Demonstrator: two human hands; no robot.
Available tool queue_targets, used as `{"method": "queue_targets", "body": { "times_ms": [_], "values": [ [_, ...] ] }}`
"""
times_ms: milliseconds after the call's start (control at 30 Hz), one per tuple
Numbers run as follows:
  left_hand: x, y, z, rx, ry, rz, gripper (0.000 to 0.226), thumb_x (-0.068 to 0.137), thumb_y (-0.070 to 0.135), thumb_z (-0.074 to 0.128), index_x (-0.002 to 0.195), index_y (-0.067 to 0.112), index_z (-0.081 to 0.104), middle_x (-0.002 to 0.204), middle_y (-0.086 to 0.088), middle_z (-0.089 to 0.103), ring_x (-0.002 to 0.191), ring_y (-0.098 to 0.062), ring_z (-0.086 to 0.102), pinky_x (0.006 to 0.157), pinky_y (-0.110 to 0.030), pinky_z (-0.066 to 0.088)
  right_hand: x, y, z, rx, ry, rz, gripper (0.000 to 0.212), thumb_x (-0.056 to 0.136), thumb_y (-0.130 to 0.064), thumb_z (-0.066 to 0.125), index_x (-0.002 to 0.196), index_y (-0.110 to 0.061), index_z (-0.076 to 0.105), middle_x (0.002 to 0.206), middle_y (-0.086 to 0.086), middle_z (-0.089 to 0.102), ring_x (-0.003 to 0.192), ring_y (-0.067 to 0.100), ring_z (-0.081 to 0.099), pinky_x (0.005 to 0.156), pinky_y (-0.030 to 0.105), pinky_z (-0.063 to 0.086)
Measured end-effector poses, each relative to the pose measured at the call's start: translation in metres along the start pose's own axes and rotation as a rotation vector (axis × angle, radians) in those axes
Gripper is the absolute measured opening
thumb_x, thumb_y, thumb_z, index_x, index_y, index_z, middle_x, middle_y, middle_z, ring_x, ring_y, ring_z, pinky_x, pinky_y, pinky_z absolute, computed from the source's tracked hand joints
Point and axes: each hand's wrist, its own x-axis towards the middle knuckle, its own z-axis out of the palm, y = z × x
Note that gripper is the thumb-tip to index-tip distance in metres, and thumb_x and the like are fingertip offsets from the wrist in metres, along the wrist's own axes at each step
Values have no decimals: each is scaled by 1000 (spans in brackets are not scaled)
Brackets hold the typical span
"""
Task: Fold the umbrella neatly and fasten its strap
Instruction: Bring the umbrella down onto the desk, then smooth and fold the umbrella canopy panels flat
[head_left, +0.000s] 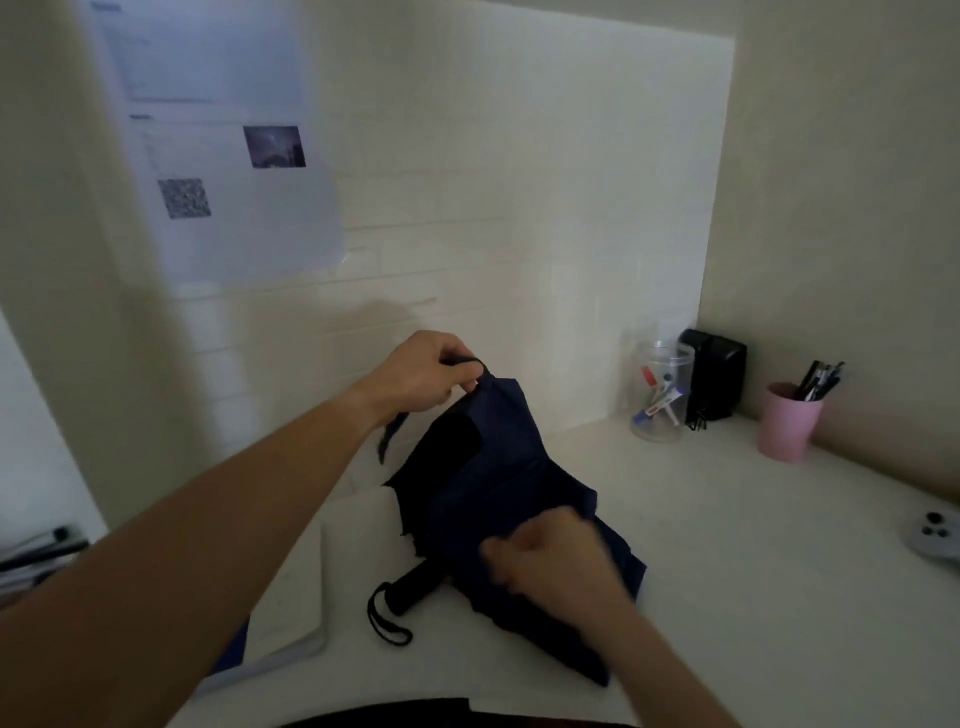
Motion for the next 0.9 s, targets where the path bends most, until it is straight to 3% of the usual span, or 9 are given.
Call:
{"method": "queue_targets", "body": {
  "times_ms": [67,200,300,467,500,600,733,833,900],
  "values": [
    [-1,5,-8,33,-11,22,16,99,16,63,103,4,72,90,-7,75,63,-9,55,57,-19,45,12,20,-32,-344,121,84,34,76,-50,68,74,-17,59,81,-2,69,76,17,65,65,28,49],
    [1,26,-14,95,-27,90,18,100,19,61,107,5,71,97,-7,75,77,-11,60,63,-17,47,35,49,-17,-586,-428,80,26,87,-28,59,66,-15,52,82,6,63,93,29,70,70,31,51],
    [0,47,-15,89,-50,154,18,101,20,61,107,6,70,95,-2,74,82,-9,61,69,-21,49,66,46,31,-554,-319,-172,30,99,-22,45,105,-3,67,114,15,69,108,33,63,78,29,44],
    [-16,66,-10,225,-58,288,12,98,28,64,98,18,71,85,10,74,79,-10,65,76,-24,50,115,35,67,-457,-291,-233,67,102,-19,44,158,-4,10,165,19,10,151,36,16,118,35,18],
    [-21,63,-8,283,-51,314,10,98,29,64,97,20,70,84,14,72,76,-7,65,74,-21,50,118,35,68,-397,-258,-182,72,99,-20,47,158,-5,9,165,20,7,152,37,14,118,36,20],
    [-35,46,1,340,-42,317,9,96,30,67,99,23,71,86,19,68,78,-2,64,71,-15,50,108,36,56,-20,-82,-50,37,92,-22,50,120,-1,61,125,18,62,124,36,56,90,32,45],
    [-50,16,33,373,71,302,13,89,32,74,93,20,72,88,10,70,82,-8,64,75,-26,53,69,24,3,832,23,250,25,96,-23,59,98,0,71,85,16,72,78,32,69,65,34,57],
    [-69,1,71,447,134,314,15,88,40,71,92,25,70,88,10,72,80,-10,64,75,-36,56,40,5,-44,913,-79,322,49,88,-48,68,99,-1,69,92,20,75,88,33,73,70,36,60],
    [-83,-5,94,480,142,337,16,89,41,69,98,28,71,92,8,72,84,-12,64,75,-37,55,31,-2,-53,838,-107,322,46,83,-41,75,103,0,70,88,16,76,80,29,73,69,35,61]
  ]
}}
